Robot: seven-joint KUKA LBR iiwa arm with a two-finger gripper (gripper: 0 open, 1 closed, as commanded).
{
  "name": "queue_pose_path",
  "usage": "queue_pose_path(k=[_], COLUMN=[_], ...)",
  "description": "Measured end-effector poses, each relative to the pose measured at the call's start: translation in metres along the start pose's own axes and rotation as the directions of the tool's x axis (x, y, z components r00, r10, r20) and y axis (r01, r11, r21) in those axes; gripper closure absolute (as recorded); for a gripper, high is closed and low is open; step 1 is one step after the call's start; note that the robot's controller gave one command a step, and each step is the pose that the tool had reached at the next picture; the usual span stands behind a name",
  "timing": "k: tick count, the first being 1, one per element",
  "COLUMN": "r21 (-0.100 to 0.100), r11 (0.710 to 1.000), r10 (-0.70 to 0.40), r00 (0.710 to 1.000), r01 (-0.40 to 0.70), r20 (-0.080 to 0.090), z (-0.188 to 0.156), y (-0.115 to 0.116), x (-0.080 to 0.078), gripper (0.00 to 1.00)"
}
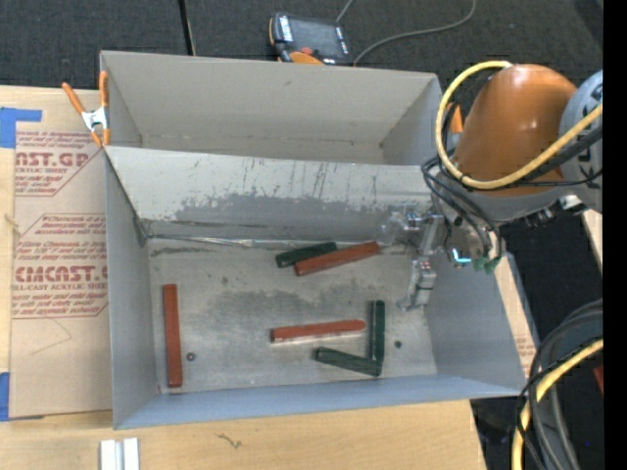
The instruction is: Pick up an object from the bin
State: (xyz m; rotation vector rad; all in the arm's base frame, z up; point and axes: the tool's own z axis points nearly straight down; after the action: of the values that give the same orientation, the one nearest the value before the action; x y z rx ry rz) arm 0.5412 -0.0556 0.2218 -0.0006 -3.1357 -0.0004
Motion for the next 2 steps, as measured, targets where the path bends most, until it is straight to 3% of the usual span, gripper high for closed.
queue_pose_path(k=[1,2], r21=[0.000,0.000], r11=[1.000,1.000], r10=[-0.028,-0.030], r00=[1.000,1.000], r01=[0.028,0.030], r20=[-0.001,0.007], z=[0.1561,0.1502], y=[-0.0213,-0.0208], x=[-0.0199,-0.0227], gripper=[0.00,1.00])
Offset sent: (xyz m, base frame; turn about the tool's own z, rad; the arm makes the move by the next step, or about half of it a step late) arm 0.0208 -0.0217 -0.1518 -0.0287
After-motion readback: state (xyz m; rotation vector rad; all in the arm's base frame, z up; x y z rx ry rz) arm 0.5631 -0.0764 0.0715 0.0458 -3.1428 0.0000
